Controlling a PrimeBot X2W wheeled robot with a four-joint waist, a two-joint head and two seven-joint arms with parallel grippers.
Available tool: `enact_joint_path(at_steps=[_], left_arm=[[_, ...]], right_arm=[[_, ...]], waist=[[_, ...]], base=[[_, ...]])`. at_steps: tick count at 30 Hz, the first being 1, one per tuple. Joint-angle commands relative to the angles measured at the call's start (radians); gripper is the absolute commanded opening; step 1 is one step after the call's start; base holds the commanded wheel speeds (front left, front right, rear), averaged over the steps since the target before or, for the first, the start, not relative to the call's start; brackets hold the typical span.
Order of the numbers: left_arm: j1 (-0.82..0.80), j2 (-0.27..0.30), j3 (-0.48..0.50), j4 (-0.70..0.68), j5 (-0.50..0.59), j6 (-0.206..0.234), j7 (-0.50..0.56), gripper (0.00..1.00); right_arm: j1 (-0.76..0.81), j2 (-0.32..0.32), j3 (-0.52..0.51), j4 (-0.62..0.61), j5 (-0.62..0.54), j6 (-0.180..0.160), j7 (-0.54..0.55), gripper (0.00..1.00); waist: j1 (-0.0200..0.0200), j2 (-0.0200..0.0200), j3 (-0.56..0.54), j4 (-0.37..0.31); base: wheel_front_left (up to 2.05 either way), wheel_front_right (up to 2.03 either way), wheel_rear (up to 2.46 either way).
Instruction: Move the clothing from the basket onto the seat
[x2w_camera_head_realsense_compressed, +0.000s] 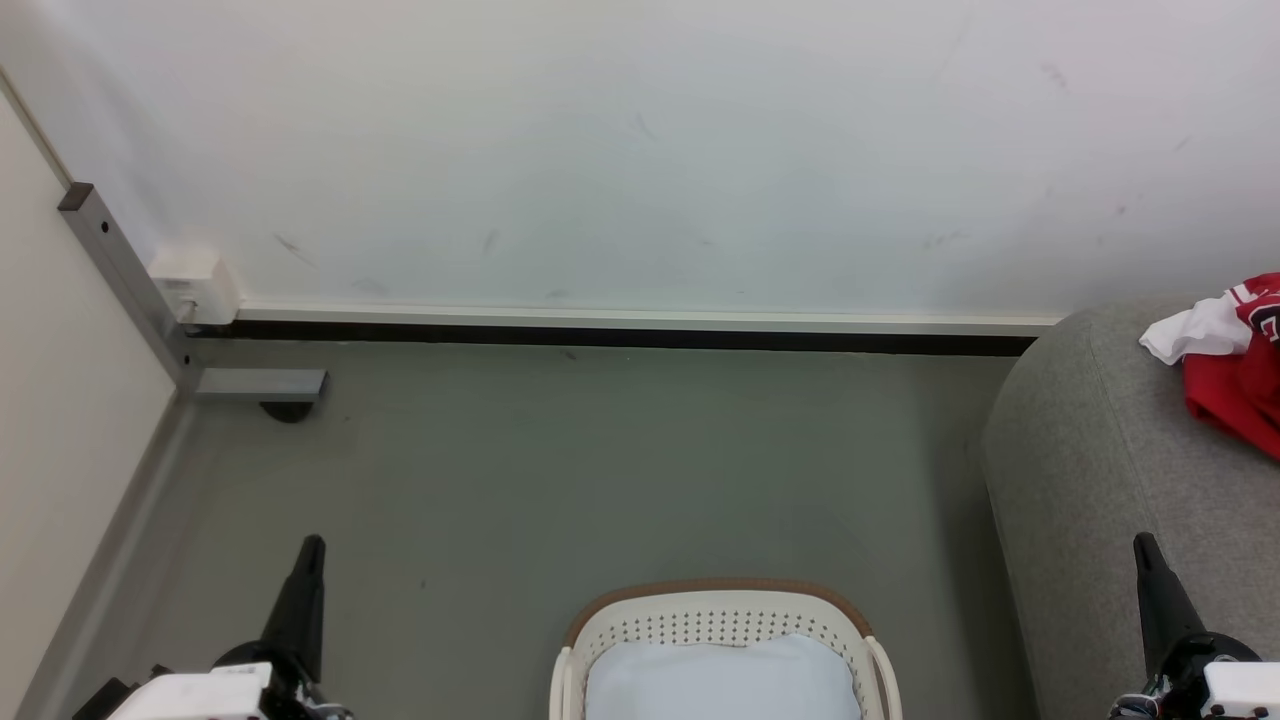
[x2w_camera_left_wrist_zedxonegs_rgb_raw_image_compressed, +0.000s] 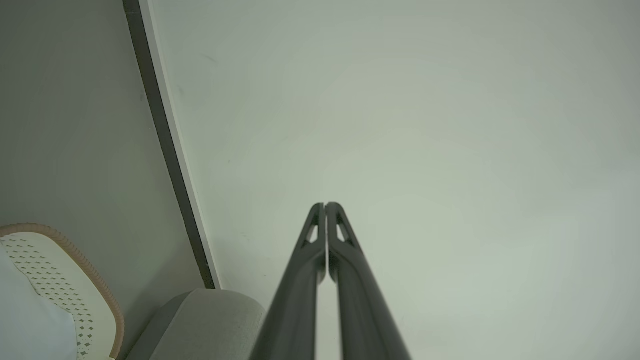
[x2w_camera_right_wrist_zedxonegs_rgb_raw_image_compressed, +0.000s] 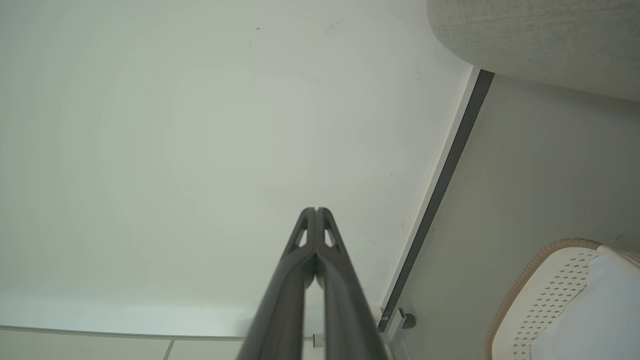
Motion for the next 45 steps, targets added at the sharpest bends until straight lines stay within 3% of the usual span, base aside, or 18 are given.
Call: enact_joint_path(at_steps=[1,45], left_arm=[[-0.009,0.002,0.002,-0.003,-0.013,-0.001,0.004,0.00],[-0.009,0.002,0.002,-0.003,-0.014,-0.001,0.004,0.00]], right_arm=[[-0.013,-0.008,-0.004,-0.006,0.001,-0.002,0.003,0.00],[-0.013,-0.008,-0.003,-0.006,0.001,-0.002,0.003,0.00]], waist=[[0.0000,0.0000,0.000,0.000],[0.0000,0.0000,0.000,0.000]], base=[[0.00,0.00,0.00],[0.00,0.00,0.00]])
